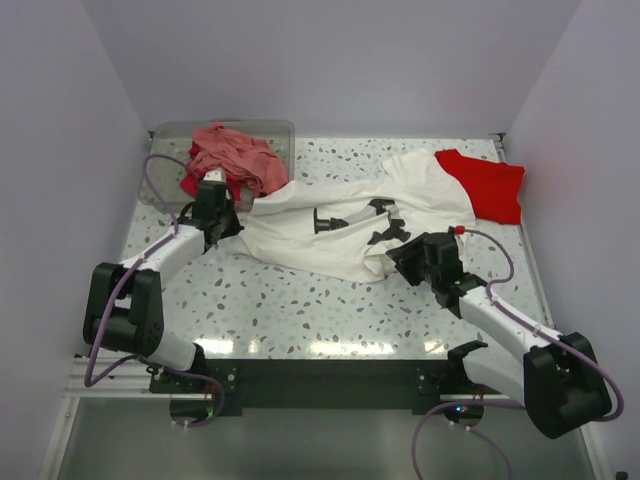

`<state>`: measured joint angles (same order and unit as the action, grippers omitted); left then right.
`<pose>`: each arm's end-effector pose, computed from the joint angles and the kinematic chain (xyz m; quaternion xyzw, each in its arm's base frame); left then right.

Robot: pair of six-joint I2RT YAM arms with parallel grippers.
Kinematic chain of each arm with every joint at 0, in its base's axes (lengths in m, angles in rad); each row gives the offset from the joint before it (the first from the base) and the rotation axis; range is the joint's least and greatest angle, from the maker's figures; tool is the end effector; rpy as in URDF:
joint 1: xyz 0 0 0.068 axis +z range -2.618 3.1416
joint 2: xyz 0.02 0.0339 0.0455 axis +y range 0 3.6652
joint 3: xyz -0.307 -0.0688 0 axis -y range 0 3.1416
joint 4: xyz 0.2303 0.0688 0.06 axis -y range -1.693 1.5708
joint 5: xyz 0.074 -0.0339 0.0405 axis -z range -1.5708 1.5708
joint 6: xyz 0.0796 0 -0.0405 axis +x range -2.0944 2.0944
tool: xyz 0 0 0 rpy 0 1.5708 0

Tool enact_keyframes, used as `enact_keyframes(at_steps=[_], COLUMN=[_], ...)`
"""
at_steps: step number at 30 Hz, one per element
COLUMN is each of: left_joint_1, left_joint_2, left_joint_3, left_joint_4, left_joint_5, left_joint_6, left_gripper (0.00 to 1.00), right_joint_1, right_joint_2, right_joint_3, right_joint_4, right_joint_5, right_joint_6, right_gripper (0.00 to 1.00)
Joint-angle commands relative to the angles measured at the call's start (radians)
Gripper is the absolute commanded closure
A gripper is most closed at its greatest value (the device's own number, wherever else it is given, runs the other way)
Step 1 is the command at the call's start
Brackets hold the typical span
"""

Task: Fold and stack the t-shirts
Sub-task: Fold the tshirt

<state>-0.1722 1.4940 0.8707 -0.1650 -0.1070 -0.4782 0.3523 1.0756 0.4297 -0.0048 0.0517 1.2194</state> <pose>0.3231 -0.0476 0.2253 -0.1608 0.9092 -0.0748 0.3766 0.2044 0.0708 0.1999 0.3867 0.8080 0.2976 0.3301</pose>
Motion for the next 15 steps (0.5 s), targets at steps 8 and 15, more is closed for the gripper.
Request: enact_keyframes(at_steps=[8,15], left_joint_1=[0.002,0.002], left_joint_2=[-0.009,-0.009], left_joint_3=[-0.010,-0.010], left_joint_4=[0.033,0.033], left_joint_5=[0.015,0.017], left_joint_6=[0.016,0.016], left_gripper=[1.00,1.00], right_joint_1=[-0.004,-0.006], right_joint_2=[0.032,0.095], right_joint_3=[-0.005,-0.014], right_joint_4=[0.058,0.107], right_joint_5=[0.122,0.129], right_joint_6=[0.077,0.101], right_gripper=[0.50,0.56])
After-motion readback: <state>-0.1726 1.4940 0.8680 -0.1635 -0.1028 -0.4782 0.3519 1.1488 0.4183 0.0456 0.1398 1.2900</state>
